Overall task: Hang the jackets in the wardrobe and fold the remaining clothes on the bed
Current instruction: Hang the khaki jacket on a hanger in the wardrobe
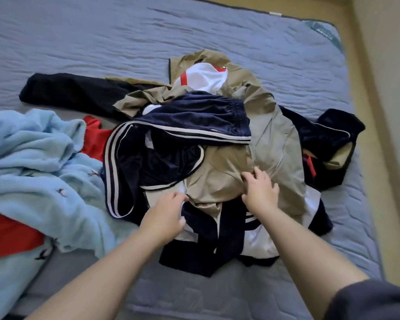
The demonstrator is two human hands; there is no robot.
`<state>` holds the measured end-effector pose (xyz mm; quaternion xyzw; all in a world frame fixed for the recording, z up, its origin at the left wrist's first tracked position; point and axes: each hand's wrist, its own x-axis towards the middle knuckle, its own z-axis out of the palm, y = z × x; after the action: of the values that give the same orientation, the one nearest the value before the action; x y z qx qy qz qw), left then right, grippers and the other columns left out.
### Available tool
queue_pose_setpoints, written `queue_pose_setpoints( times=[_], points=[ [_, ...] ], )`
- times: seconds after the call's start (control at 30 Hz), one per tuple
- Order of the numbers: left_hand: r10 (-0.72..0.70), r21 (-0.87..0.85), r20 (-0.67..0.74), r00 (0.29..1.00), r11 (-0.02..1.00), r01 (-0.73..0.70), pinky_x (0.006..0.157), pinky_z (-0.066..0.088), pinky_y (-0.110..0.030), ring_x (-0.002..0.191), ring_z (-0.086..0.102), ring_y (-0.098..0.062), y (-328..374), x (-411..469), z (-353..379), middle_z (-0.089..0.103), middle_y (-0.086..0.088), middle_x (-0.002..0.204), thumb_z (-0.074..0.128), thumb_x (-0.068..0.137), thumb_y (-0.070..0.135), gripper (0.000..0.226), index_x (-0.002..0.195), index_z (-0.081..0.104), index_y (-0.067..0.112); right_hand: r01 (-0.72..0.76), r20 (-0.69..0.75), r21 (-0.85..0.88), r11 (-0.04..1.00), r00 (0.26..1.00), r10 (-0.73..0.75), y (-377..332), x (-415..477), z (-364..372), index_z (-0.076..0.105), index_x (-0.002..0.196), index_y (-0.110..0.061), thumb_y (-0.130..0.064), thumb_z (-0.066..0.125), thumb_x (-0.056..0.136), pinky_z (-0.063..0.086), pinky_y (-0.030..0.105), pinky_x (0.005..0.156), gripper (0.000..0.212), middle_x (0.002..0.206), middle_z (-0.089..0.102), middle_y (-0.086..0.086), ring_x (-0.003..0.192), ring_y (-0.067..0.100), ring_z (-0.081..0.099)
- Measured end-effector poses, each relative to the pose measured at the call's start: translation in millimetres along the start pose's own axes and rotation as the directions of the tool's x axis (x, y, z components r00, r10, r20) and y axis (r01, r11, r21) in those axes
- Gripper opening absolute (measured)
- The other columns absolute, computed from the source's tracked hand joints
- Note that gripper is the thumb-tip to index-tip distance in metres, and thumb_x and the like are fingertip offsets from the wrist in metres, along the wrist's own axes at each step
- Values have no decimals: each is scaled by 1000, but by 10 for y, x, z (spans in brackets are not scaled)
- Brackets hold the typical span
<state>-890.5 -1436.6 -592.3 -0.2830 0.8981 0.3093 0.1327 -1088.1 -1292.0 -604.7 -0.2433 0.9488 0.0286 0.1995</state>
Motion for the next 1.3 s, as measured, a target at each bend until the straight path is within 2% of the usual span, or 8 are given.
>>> queue_pose_setpoints(
  times=[0.17,0.33,0.4,0.5,0.77,1.0,1.17,1.3],
  points=[
    [106,70,-203,973,993,-94,95,44,-36,124,40,-20,474,421,251,35,4,138,62,83,23,55,134,42,24,169,-120,16,986,979,-166,362,217,-70,50,77,-20,-7,43,87,32,35,81,18,86,52,-1,92,26,56],
    [109,422,-74,991,904,-68,111,23,-43,145,16,-26,861,811,513,14,-5,158,62,88,33,64,142,28,35,94,-29,14,995,995,-94,791,229,25,25,144,-34,-30,63,84,28,52,107,70,153,15,1,139,27,24],
    [84,277,-211,974,961,-23,91,35,-37,119,50,-28,924,914,546,58,-7,122,50,94,21,20,111,56,28,111,-15,103,989,994,-110,955,291,44,33,140,-35,-21,58,88,39,47,101,60,153,20,0,131,29,37],
    [-70,-113,-267,961,993,41,63,37,-37,77,55,-30,947,886,557,60,-4,74,41,99,26,20,86,55,20,169,-152,253,953,979,-133,1160,305,73,60,109,-22,-11,46,93,48,41,84,24,119,52,1,102,31,56],
    [17,-172,415,910,983,60,56,33,-23,59,45,-10,1350,226,806,44,7,56,46,96,35,43,57,39,19,323,6,30,946,946,-324,1112,-100,54,46,116,-27,-31,56,86,36,40,87,32,114,55,-3,109,24,52],
    [83,385,-296,951,922,40,86,43,-40,116,46,-28,1343,476,70,44,-5,131,57,86,31,45,127,43,23,413,159,27,910,897,-412,1026,-262,-235,50,82,-25,-30,45,93,35,34,74,12,92,66,3,91,27,60],
    [15,592,-86,996,805,39,110,21,-59,144,-3,-41,1224,1039,-208,-23,-7,157,69,82,36,98,148,-3,42,432,249,62,900,866,-433,914,-287,-70,57,84,-24,-34,46,89,41,31,65,16,91,66,0,88,24,61],
    [19,713,-10,1000,701,-6,75,41,-39,115,51,-32,954,1035,-10,39,-9,138,53,90,14,41,129,45,25,405,148,111,908,896,-418,597,-283,136,59,89,-21,-35,47,90,40,31,70,18,94,57,1,95,25,57]
  ],
)
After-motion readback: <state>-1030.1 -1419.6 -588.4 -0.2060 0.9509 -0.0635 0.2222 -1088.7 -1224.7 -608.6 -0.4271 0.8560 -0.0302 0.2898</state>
